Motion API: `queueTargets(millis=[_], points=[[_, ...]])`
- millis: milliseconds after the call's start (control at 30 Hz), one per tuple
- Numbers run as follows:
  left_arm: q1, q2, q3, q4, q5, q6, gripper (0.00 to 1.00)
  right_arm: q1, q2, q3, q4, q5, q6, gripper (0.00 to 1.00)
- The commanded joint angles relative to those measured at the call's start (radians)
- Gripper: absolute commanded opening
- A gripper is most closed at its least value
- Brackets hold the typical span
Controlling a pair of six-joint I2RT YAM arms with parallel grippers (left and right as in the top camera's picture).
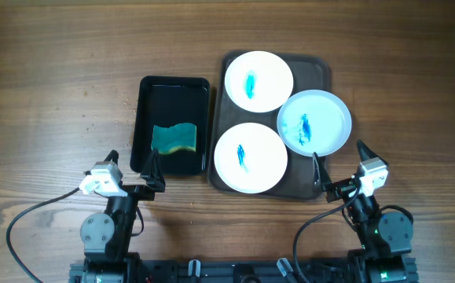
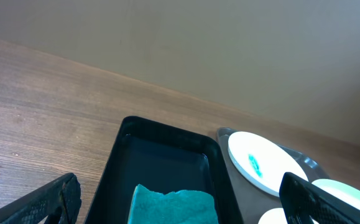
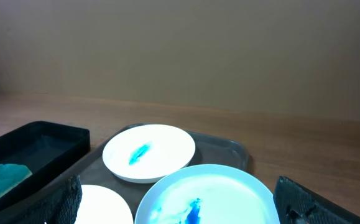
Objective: Clean dirty plates on tray and stack at the side
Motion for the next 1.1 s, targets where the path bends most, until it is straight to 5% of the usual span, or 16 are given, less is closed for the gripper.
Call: queueTargets(millis=[0, 1067], points=[[-0.007, -0.005, -0.010, 0.000, 0.015, 0.013, 1.00, -0.004, 0.000, -0.001, 0.005, 0.014, 0.001, 1.00], [-0.007, -0.005, -0.010, -0.004, -0.033, 0.021, 1.00, -0.004, 0.000, -0.001, 0.005, 0.014, 0.003, 1.00]])
